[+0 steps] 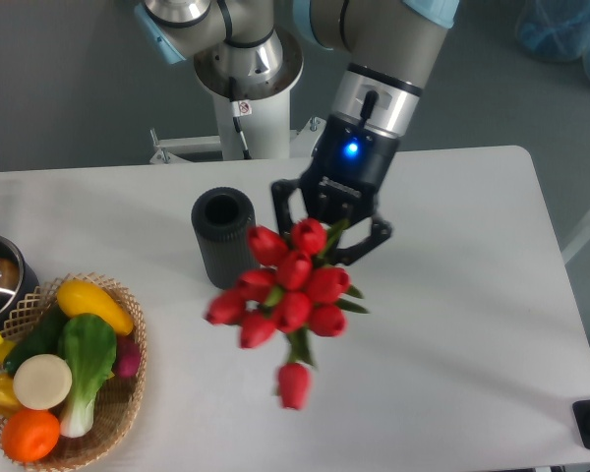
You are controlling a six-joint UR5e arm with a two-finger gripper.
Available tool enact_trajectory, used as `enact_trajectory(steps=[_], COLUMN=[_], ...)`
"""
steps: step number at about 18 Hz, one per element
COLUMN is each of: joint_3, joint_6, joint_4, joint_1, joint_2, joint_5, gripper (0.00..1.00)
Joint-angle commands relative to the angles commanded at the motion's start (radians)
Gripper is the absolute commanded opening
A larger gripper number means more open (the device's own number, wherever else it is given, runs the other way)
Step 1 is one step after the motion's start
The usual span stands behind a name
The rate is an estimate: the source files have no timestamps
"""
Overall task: Insert the flowers into the vase
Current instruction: 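Carry the red tulip bunch up and over the black vase, then lower the tulip stems into the black vase opening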
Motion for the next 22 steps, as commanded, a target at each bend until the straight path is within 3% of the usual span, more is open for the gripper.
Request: enact_trajectory(steps=[5,8,11,13,15,22], joint_3=[-0.015,-0.090,-0.237,-0.394,-0.478,-0.506], joint_6=[-0.008,0.005,0.055,0.177,0.256,0.259], joint_4=[0.000,0.006,0.014,0.014,0.014,0.009], joint_1=[-0.002,0.009,0.066,0.123,0.152,0.193], joint_2=[0.003,0.018,0.119,0.210,0.250,0.281], joint_5=[-0.069,-0.262,-0.358,-0.431,-0.486,-0.510], gripper=[0.00,0.00,0.00,0.00,0.00,0.01])
